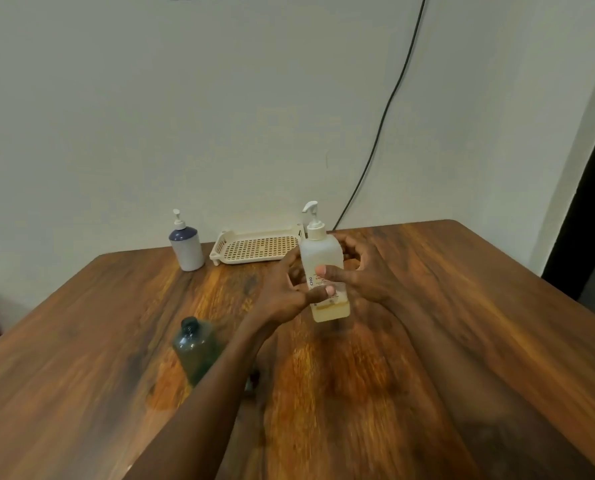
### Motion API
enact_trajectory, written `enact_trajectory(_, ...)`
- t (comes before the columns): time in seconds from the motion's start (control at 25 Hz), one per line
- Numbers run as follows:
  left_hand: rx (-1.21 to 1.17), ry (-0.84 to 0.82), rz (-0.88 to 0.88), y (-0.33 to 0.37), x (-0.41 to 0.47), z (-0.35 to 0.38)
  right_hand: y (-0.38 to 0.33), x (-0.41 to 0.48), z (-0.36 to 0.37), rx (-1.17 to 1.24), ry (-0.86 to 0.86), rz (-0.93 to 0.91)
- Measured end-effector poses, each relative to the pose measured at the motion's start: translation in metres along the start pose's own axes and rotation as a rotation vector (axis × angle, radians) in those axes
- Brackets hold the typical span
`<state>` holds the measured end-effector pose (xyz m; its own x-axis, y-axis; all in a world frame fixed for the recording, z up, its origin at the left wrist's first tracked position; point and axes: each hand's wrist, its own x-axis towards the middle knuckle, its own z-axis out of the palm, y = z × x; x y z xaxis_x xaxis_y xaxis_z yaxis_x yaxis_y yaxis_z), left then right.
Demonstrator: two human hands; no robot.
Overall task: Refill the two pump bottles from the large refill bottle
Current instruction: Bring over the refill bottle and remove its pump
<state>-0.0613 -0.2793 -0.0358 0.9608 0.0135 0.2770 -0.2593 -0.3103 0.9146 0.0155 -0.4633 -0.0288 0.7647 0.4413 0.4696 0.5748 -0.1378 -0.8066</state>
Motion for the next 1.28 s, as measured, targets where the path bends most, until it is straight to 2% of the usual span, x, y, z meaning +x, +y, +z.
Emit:
enact_trajectory(0.36,0.056,0.074,0.119,-0.004,-0.067,-0.005,-0.023,-0.066,0.024,0.073,-0.040,-0.030)
enact_trajectory(0.72,0.074,0.109,0.145,-0.024,-0.083,-0.016,-0.023,-0.070,0.037,0.084,-0.147,-0.043)
enact_trajectory(0.8,0.059,0.116,0.132,-0.028,-0.082,-0.014,-0.022,-0.067,0.041,0.072,-0.099,-0.040)
enact_trajectory(1.04,0.047,0.108,0.082,-0.039,-0.077,-0.014,-0.030,-0.047,0.059,0.072,0.211,-0.115)
enact_trajectory(1.28,0.072,0.101,0.082,-0.040,-0.077,-0.023,-0.033,-0.036,0.071,0.039,0.199,-0.184)
